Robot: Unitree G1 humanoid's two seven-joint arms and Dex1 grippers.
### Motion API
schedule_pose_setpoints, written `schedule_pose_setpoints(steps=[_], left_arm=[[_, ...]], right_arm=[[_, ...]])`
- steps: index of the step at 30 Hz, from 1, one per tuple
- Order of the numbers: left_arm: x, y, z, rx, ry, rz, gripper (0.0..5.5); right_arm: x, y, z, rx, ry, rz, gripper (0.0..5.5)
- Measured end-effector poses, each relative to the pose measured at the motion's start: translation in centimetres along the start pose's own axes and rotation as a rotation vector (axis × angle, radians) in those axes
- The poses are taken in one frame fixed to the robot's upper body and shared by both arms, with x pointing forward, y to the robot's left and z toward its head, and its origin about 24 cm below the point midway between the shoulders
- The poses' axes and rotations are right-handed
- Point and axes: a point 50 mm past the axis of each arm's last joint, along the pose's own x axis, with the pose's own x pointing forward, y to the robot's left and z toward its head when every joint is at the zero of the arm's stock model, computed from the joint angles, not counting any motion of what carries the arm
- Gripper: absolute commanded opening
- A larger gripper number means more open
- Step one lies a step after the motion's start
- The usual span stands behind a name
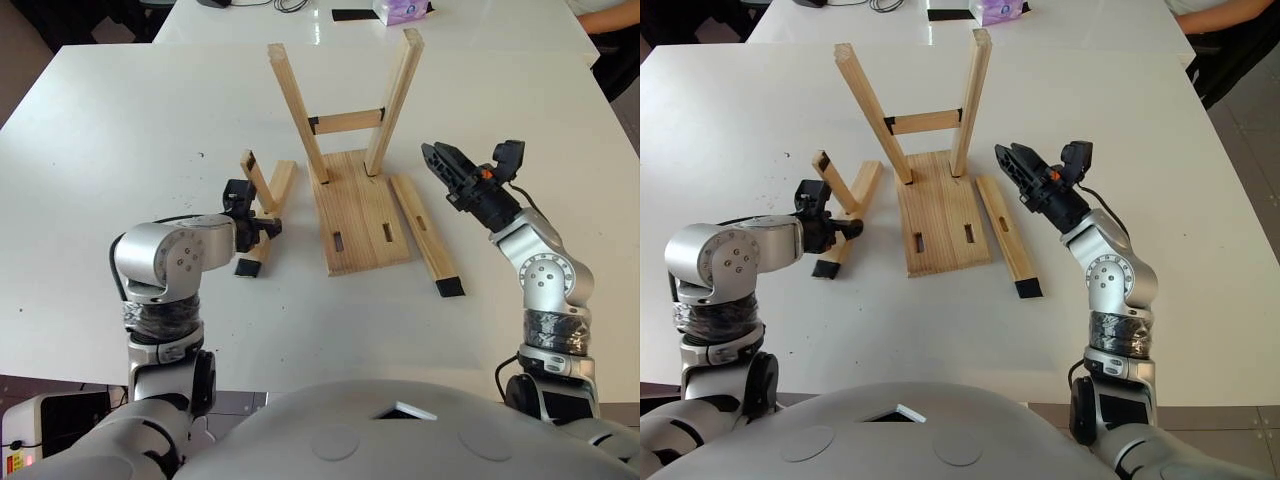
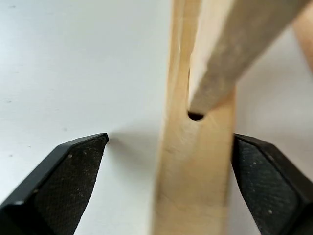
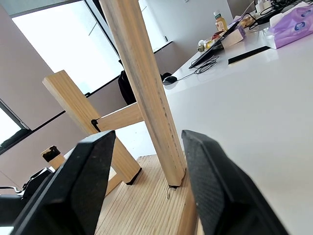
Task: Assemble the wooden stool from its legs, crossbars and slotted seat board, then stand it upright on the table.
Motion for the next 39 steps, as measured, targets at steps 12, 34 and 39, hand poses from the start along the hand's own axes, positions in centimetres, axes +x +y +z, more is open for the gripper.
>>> schedule_pose_setpoints(steps=[12, 34, 39], left_arm=[[-1.0, 1.8, -1.5, 0.047, -0.040, -0.093, 4.39], [-0.4, 4.4, -3.2, 0.180, -0.164, -0.285, 2.01], [-0.5, 4.9, -3.3, 0.211, -0.178, -0.320, 2.01]], right_arm=[[-1.9, -0.1, -0.1, -0.014, -0.032, -0.071, 2.49], [-1.9, -0.2, 0.7, -0.037, -0.048, -0.081, 2.49], [-2.0, -0.6, 1.7, -0.058, -0.084, -0.094, 2.49]])
